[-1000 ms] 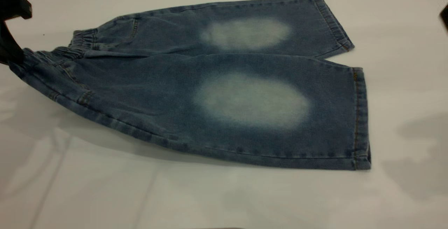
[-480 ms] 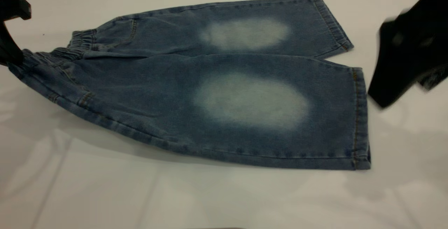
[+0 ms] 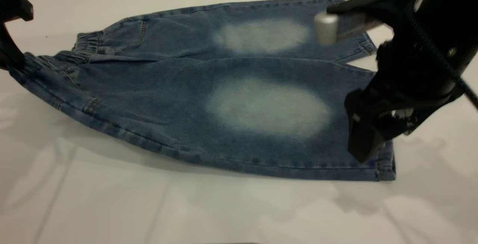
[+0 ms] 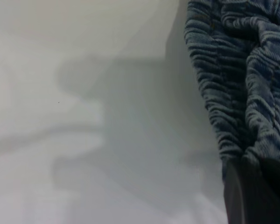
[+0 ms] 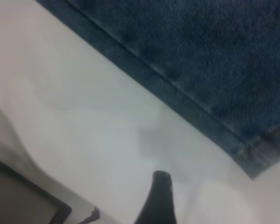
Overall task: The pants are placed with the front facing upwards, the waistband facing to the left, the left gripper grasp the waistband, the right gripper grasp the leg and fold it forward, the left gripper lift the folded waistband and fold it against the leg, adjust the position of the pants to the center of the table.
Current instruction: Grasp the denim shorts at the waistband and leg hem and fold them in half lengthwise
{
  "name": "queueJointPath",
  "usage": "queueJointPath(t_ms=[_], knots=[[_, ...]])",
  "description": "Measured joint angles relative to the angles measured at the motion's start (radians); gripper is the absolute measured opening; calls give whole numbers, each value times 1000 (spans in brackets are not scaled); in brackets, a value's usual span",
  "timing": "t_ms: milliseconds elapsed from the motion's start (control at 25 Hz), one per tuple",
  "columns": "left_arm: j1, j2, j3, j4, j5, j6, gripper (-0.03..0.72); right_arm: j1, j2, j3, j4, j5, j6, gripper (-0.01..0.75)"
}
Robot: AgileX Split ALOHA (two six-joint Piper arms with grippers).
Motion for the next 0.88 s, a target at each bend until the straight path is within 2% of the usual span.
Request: queueJointPath(t_ms=[360,640,800,880], knots=[[0,0,0,0,0,0,40,0,139,-5,0,-96,1,576],[0,0,0,0,0,0,40,0,191,-7,0,-127,3,573],[0,0,0,0,0,0,40,0,202,-15,-4,-127,23,528],[0,0,-6,0,6,0,40,0,204,-15,-8,-127,30,482]])
